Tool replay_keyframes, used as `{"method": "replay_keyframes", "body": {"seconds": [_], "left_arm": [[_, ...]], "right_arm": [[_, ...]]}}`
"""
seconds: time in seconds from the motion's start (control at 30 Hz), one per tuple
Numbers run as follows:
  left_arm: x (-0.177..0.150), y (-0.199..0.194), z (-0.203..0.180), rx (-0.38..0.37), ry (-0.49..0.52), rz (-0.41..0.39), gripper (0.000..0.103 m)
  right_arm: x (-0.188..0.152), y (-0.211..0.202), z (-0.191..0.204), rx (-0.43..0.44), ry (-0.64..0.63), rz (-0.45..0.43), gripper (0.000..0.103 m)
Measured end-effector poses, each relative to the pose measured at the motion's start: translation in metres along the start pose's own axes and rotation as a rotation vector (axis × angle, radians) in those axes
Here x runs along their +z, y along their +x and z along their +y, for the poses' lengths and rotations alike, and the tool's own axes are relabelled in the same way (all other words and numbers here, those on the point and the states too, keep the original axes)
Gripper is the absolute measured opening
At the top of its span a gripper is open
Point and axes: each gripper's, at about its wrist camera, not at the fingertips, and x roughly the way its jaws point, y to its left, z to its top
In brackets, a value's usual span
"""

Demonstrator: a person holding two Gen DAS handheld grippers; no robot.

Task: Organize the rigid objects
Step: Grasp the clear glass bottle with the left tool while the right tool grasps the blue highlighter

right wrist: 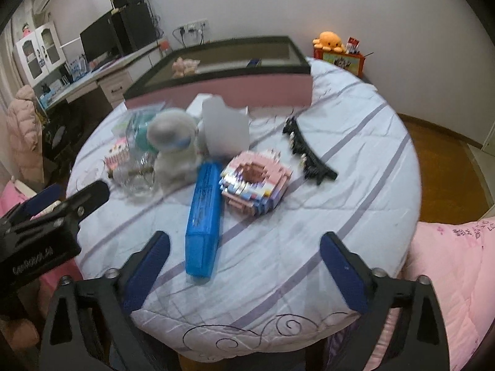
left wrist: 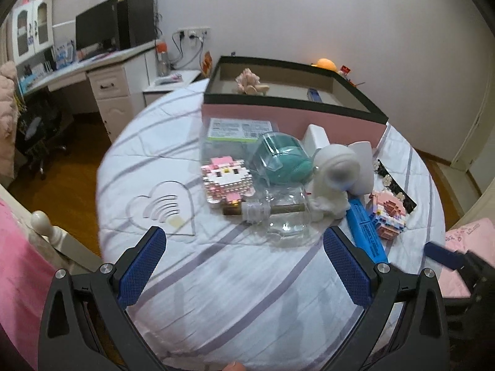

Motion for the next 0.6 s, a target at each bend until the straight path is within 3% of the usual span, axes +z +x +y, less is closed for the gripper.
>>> {"method": "replay_keyframes", "body": {"seconds": [0.07,0.23,0.47,0.53,0.6], "left_arm": [[0.002,0.013,-0.003,-0.001,-0.003,0.022,0.103],[0.005,0.036,-0.006,0.013,-0.015,0.053,0.103],[0.007,0.051,-0.005,0.030,-0.031,0.063,0.101],[0.006,0.051,-0.004,0.029,-0.029,0.054,0.094],[0.006,0.050,-0.004,0.038,-0.011,0.047,0.078]], "right_arm": [[-0.002,0.008,0.003,0.011,-0.004,0.016,0.077],[-0.003,0.015,0.016,0.000,-0.035,-0.005,0.071],[0.003,0.021,0.027,0.005,-0.060,-0.026,0.050],[0.003,0.023,0.027,-0.005,-0.071,-0.040,0.043],[0.004,0.024,0.026,0.001,-0.074,-0.051,0.038]]}}
